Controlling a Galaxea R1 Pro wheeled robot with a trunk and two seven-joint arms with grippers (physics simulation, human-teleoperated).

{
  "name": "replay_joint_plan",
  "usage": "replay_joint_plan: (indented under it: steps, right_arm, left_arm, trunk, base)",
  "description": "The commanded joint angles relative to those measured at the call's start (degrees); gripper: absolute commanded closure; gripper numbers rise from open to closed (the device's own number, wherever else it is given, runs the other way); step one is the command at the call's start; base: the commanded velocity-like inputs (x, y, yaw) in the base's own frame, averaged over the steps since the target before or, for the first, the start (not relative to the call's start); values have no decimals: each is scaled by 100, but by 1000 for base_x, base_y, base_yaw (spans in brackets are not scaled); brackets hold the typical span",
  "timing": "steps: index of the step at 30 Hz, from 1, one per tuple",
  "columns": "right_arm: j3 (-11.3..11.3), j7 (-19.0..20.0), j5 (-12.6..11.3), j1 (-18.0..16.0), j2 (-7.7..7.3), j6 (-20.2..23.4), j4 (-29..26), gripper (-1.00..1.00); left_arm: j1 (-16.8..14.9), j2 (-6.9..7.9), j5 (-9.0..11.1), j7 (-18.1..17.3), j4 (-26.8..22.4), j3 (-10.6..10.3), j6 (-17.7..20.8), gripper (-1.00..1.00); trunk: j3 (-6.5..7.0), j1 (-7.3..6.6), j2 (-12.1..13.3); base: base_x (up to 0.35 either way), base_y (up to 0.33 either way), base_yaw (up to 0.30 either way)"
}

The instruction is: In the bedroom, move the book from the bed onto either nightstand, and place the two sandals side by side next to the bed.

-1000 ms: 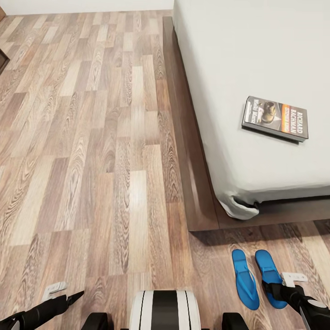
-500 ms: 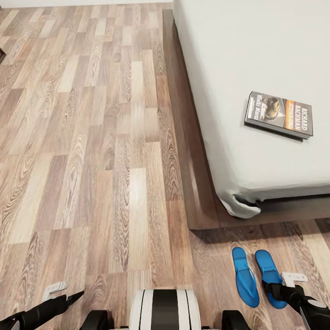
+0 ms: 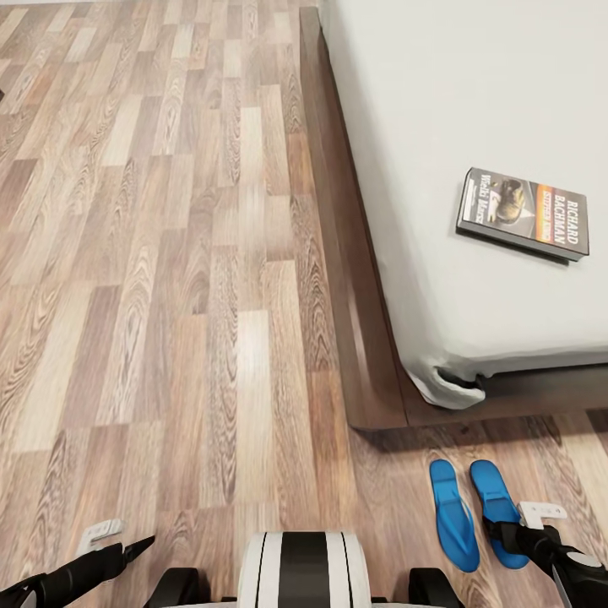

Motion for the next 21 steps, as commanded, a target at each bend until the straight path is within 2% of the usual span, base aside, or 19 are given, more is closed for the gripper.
replay_joint_plan:
  steps: [1,18,21]
  right_arm:
    - [-29,40,43,-3,5,22,-11,100]
    - [-29,40,43,-3,5,22,-11,100]
    - [-29,40,43,-3,5,22,-11,100]
  left_arm:
    - [-2,-1,40,-23,1,13,60,-100]
    - [-2,-1,40,-23,1,21,60,-100]
    - [-2,-1,40,-23,1,15,60,-100]
  trunk:
    - [-3,0,-1]
    - [-3,0,-1]
    - [-69,8,-5]
  base:
    - [78,0,0]
    - [9,0,0]
    - [0,0,0]
